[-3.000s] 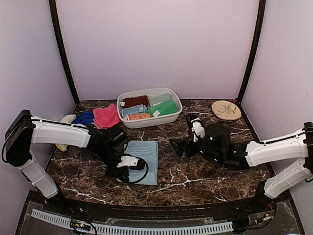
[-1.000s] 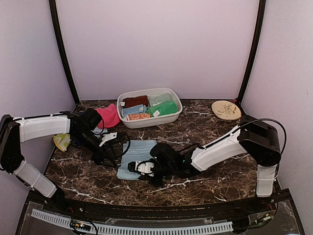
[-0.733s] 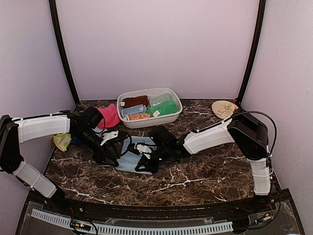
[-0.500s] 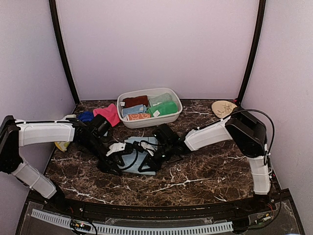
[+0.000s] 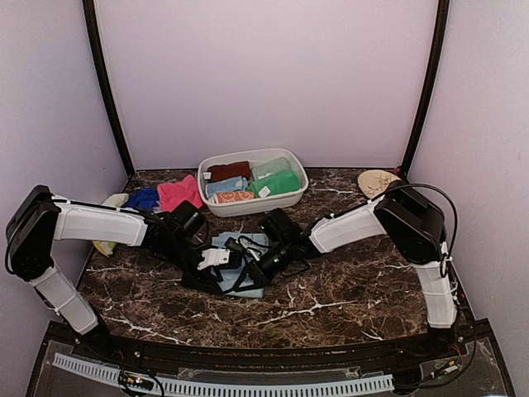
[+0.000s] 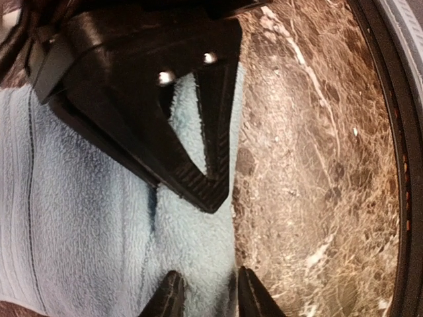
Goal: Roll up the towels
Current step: Roll the towel at the center of the board.
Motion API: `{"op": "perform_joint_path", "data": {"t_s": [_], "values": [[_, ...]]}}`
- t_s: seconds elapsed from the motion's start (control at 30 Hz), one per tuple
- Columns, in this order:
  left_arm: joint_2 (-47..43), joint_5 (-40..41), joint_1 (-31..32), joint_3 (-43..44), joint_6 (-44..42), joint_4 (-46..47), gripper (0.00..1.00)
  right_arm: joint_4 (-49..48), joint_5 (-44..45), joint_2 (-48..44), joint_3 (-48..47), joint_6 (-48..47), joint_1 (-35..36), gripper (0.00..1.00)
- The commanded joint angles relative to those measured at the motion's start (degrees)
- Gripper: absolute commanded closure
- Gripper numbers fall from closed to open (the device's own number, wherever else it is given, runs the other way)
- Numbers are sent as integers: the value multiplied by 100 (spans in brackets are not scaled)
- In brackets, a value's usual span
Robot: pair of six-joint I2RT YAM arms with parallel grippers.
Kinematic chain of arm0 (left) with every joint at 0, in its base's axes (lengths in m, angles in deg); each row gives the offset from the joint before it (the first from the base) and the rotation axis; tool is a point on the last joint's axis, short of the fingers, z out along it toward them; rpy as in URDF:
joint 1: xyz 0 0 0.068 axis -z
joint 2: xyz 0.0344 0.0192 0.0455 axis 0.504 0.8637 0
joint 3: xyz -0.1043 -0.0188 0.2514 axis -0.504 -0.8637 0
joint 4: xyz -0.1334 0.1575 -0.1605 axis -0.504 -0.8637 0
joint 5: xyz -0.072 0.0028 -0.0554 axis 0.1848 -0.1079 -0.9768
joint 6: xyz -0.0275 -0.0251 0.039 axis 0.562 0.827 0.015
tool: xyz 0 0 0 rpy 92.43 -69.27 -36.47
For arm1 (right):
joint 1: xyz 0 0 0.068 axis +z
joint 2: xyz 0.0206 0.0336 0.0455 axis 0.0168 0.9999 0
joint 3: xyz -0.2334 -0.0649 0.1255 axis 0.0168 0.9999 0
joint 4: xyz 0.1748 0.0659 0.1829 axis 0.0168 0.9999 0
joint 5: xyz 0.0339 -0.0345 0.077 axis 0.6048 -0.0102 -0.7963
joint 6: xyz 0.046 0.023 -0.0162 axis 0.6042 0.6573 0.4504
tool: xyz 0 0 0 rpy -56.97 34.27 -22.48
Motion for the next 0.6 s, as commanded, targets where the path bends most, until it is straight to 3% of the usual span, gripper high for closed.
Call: {"op": "perform_joint_path", "data": {"t_s": [0.0, 0.03, 0.07, 0.17, 0.33, 0.37, 0.4, 0.43, 0.57], "values": [[224, 123, 15, 92, 59, 58, 81, -26, -11, 123, 209, 403, -32, 99], [295, 121, 2, 125, 144, 59, 92, -153, 24, 86, 261, 472, -32, 96], [372, 69, -15, 152, 216, 21, 96, -318, 47, 26, 351, 572, -27, 94], [495, -237, -116, 232, 393, -142, 99, -870, 307, -273, 654, 844, -61, 72], [527, -665, -208, 241, 422, -488, 100, -1523, 965, -894, 1243, 1015, -216, 56], [547, -785, -227, 285, 423, -627, 100, -1569, 1164, -1063, 1386, 944, -228, 46], [577, -914, -252, 342, 416, -799, 100, -1614, 1368, -1226, 1520, 856, -237, 17], [605, -1043, -270, 392, 399, -966, 100, -1642, 1578, -1410, 1639, 758, -244, 2], [578, -1397, -330, 538, 280, -1597, 100, -1713, 2454, -2157, 2179, 381, -237, 0]]}}
